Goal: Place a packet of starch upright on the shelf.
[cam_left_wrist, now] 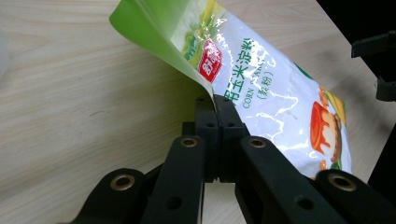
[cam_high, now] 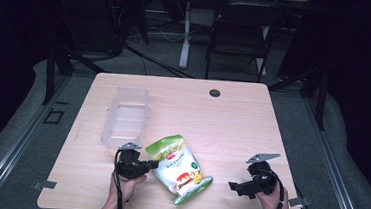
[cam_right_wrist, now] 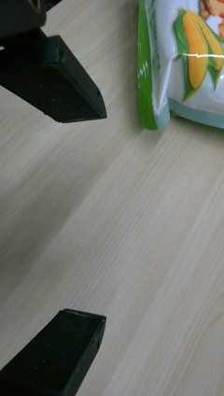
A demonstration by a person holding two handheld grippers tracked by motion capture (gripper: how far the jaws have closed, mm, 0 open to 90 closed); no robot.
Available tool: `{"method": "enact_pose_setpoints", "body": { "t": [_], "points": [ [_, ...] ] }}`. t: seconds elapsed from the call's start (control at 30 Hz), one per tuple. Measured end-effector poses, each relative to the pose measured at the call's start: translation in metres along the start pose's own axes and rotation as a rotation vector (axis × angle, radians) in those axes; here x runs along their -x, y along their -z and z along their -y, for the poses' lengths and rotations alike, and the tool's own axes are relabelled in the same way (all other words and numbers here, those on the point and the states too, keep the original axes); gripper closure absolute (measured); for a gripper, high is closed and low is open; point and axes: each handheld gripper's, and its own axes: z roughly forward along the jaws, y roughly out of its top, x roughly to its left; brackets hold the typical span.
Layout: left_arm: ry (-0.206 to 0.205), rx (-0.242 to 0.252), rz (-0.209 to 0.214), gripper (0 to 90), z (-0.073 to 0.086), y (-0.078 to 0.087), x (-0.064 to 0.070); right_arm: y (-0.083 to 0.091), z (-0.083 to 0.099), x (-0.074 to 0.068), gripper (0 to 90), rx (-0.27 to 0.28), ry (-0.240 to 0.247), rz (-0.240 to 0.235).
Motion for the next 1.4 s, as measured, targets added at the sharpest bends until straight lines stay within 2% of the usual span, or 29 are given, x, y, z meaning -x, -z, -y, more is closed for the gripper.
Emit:
{"method": "enact_pose_setpoints", "body": {
  "t": [0.07, 0.13, 0.2, 0.23, 0.33, 0.37, 0.47, 0.57, 0.67, 0.8, 0.93, 0.97, 1.07, 1.2, 1.4],
  "points": [
    [0.004, -0.008, -0.004, 90.0, 0.0, 0.003, -0.002, 0.0, 0.0, 0.0, 2.4, 0.006, -0.003, -0.001],
    [0.025, -0.009, -0.013, 90.0, -0.001, 0.008, -0.008, -0.002, 0.0, 0.001, 2.4, 0.004, -0.011, -0.002],
    [0.017, -0.018, -0.029, 90.0, -0.002, 0.01, -0.011, -0.003, -0.001, 0.001, 2.4, 0.0, -0.007, 0.002],
    [0.026, -0.015, -0.032, 90.0, -0.003, 0.01, -0.011, -0.004, -0.002, 0.001, 2.4, 0.007, -0.007, -0.001],
    [0.023, -0.025, -0.022, 86.8, -0.004, 0.009, -0.012, -0.004, -0.002, -0.001, 2.4, -0.006, -0.001, -0.007],
    [0.027, -0.03, -0.006, 86.8, -0.004, 0.008, -0.012, -0.004, -0.002, -0.001, 2.4, -0.009, 0.004, -0.009],
    [0.047, -0.035, 0.023, 70.6, -0.005, 0.007, -0.016, -0.004, -0.002, -0.001, 2.4, -0.008, 0.0, -0.005],
    [0.06, -0.036, 0.019, 59.7, -0.008, 0.003, -0.019, -0.005, -0.002, -0.001, 2.4, -0.002, 0.0, -0.004],
    [0.075, -0.033, 0.031, 56.5, -0.009, -0.003, -0.023, -0.005, -0.003, -0.002, 2.3, -0.015, 0.009, -0.01],
    [0.09, -0.025, 0.028, 59.2, -0.007, -0.012, -0.021, -0.005, -0.003, -0.003, 2.3, -0.011, 0.011, -0.01],
    [0.089, -0.039, 0.013, 70.8, -0.004, -0.02, -0.017, -0.005, -0.002, -0.003, 2.3, -0.013, 0.008, -0.014],
    [0.086, -0.045, 0.009, 70.8, -0.003, -0.022, -0.017, -0.005, -0.002, -0.003, 2.3, -0.013, 0.008, -0.014],
    [0.07, -0.05, -0.006, 79.4, -0.003, -0.022, -0.013, -0.003, -0.001, -0.004, 2.4, -0.015, 0.016, -0.021],
    [0.06, -0.059, 0.013, 88.6, -0.004, -0.022, -0.013, -0.005, -0.002, -0.003, 2.4, -0.019, 0.02, -0.02],
    [0.056, -0.062, 0.008, 89.6, -0.005, -0.02, -0.011, -0.003, -0.001, -0.004, 2.5, -0.02, 0.016, -0.03]
  ]
}}
